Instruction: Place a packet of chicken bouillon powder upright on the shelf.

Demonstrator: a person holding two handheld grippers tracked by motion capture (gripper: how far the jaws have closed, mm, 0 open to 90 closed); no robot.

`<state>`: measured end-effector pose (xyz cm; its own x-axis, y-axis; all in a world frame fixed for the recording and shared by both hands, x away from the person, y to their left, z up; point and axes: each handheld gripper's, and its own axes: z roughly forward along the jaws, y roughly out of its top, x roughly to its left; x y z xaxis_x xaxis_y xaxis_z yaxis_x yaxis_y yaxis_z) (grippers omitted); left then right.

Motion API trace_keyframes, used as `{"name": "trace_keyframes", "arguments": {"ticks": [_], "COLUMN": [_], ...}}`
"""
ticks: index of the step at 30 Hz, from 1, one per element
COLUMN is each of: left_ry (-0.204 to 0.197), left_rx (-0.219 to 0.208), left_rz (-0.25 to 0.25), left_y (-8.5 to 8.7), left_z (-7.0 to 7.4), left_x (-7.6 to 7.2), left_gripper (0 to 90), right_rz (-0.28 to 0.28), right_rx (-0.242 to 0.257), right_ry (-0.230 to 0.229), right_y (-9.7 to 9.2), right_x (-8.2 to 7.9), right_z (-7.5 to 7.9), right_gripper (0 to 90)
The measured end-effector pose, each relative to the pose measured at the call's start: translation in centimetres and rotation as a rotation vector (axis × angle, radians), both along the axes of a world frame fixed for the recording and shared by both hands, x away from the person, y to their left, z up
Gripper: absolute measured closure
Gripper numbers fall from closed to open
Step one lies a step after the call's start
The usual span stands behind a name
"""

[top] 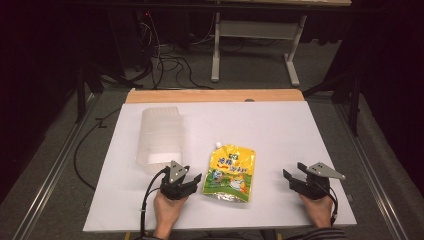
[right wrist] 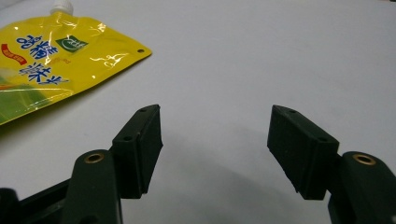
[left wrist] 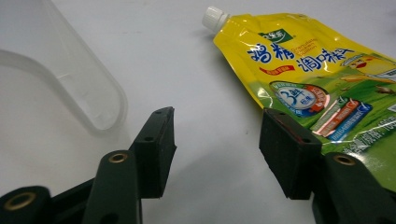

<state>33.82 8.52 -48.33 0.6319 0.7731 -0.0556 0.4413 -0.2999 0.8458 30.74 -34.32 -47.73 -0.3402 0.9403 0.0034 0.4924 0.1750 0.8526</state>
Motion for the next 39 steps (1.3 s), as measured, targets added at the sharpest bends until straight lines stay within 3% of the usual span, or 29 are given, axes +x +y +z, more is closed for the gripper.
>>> {"name": "trace_keyframes", "arguments": {"ticks": [11,24,34,39], "left_ry": [0.014,-0.044,-0.042,-0.028], "left_rx": [0.017,0.050,0.031,-0.007], "left_rz": [0.002,0.009,0.012,0.029], "left_y": [-0.13,-0.48,-0.21,0.16], "left_z": [-0.03,0.03,0.15,0.30], "left_x": [0.11,-0.43,-0.71,-0.64], "left_gripper": [40.0,42.4,43.1,47.3], "right_rz": [0.005,0.011,0.014,0.012], "right_rx": [0.014,0.014,0.005,-0.001], "right_ry": [-0.010,-0.017,-0.021,-0.017], "right_y": [-0.13,-0.11,-0.01,0.08], "right_x": [-0.11,-0.16,-0.18,-0.20], "right_z": [0.02,0.02,0.01,0.02], "right_gripper": [36.5,34.3,33.7,33.5]}}
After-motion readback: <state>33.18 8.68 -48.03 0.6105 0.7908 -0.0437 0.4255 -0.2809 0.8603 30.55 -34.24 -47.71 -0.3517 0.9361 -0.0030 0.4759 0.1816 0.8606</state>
